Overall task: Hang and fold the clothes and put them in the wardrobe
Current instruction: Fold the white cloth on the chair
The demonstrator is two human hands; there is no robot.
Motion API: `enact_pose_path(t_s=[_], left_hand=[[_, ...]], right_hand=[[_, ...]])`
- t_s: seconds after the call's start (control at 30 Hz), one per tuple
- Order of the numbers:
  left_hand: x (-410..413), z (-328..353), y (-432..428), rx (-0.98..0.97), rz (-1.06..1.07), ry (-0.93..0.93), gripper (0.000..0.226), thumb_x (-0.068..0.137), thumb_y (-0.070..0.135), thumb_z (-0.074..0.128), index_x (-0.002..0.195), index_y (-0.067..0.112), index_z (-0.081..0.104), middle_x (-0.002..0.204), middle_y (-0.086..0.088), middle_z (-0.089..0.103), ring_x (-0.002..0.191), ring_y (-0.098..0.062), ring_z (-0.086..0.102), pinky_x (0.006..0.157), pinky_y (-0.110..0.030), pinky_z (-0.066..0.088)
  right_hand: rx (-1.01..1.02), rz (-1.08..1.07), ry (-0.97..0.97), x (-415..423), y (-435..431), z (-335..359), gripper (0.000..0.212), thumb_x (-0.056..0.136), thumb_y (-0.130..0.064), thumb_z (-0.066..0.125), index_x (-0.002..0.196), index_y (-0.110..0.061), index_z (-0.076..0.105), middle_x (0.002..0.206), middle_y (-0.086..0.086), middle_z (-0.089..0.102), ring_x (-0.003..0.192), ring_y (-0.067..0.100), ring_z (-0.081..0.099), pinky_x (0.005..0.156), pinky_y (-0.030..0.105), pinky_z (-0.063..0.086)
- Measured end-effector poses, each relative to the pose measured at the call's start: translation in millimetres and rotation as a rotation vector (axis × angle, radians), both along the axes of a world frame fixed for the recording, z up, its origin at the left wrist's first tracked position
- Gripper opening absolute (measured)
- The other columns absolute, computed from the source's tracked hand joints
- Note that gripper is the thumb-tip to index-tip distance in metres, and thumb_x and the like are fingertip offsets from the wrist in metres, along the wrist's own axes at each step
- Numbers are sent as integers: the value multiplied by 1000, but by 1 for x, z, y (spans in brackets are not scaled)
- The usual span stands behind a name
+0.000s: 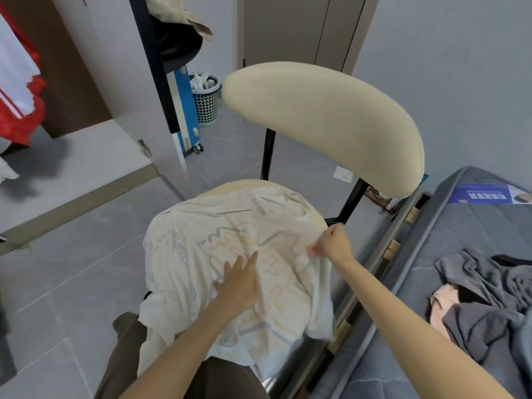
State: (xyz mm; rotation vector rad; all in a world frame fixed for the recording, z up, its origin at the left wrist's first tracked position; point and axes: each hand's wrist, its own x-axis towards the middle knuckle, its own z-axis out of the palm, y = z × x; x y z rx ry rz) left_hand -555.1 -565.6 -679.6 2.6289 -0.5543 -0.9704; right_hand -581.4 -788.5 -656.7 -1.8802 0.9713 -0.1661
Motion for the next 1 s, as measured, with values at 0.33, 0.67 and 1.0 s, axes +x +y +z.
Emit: enact_pose_path(t_s=[0.33, 0.67, 1.0], left_hand=[[2, -2, -14, 181, -74, 10, 70, 101, 36, 43, 152, 41, -4, 159, -3, -23, 146, -37, -15, 112, -66, 12], [19, -6, -7, 158, -138, 31, 85, 92, 31, 61, 154, 34, 3, 161, -10, -15, 147, -38, -9, 117, -56, 14], [19, -8, -8, 150, -117, 23, 84, 91, 31, 62, 153, 39, 5, 161, -4, -17, 147, -39, -8, 114, -57, 24]], right_hand=[[346, 348, 222, -27, -6, -11, 23, 100, -23, 46, 114, -6, 54, 77, 4, 64, 47, 8, 62, 53, 20, 52], [-145, 444, 357, -29, 1, -35, 14, 91, -22, 54, 91, -9, 47, 80, 7, 63, 72, 24, 61, 60, 29, 43], [189, -188, -130, -6, -57, 0, 51, 98, -11, 48, 142, -11, 21, 114, 8, 52, 96, 25, 55, 82, 38, 49]])
